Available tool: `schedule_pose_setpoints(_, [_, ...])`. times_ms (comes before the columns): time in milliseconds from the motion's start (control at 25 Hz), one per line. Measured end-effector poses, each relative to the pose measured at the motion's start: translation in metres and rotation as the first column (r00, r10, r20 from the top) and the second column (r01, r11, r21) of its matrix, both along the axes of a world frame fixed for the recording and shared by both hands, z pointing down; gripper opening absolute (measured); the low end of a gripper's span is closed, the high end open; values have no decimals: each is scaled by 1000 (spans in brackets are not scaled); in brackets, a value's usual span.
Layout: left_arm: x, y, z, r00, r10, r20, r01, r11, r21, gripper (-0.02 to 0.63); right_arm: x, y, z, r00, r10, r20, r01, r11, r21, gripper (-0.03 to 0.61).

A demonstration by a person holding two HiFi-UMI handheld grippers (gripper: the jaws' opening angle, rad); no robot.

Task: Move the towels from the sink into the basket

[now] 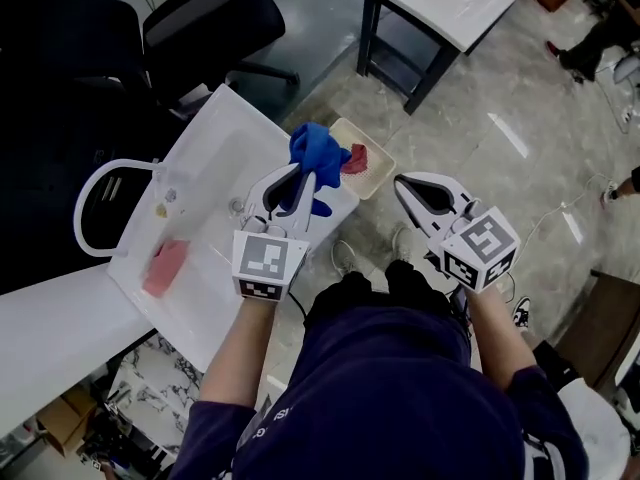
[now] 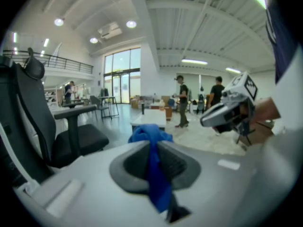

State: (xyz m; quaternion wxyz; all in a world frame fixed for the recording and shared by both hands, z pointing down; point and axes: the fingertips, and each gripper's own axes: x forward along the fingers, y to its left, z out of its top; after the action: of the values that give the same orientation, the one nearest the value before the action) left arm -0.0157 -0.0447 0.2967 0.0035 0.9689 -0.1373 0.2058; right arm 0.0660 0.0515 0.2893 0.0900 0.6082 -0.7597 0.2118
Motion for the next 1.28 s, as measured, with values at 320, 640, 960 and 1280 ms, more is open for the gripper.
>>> schedule_pose_setpoints(320, [51,13,-5,999,26,20,-26,999,22,46,51,13,2,999,26,27,-26,999,20,6])
schedule_pose_setpoints(640, [107,44,-7,999,-26,43,25,999,31,46,119,43,5,999,-12,49,10,999,38,6])
schedule_pose_setpoints(960, [176,69,-11,997,-67,42,65,997,32,46,190,70,6,997,-41,59,39,998,39,6])
schedule_pose_setpoints(1280, [227,90,-17,992,-123,39,121,992,43,46,242,91,12,992,-96,76,94,995,34,6])
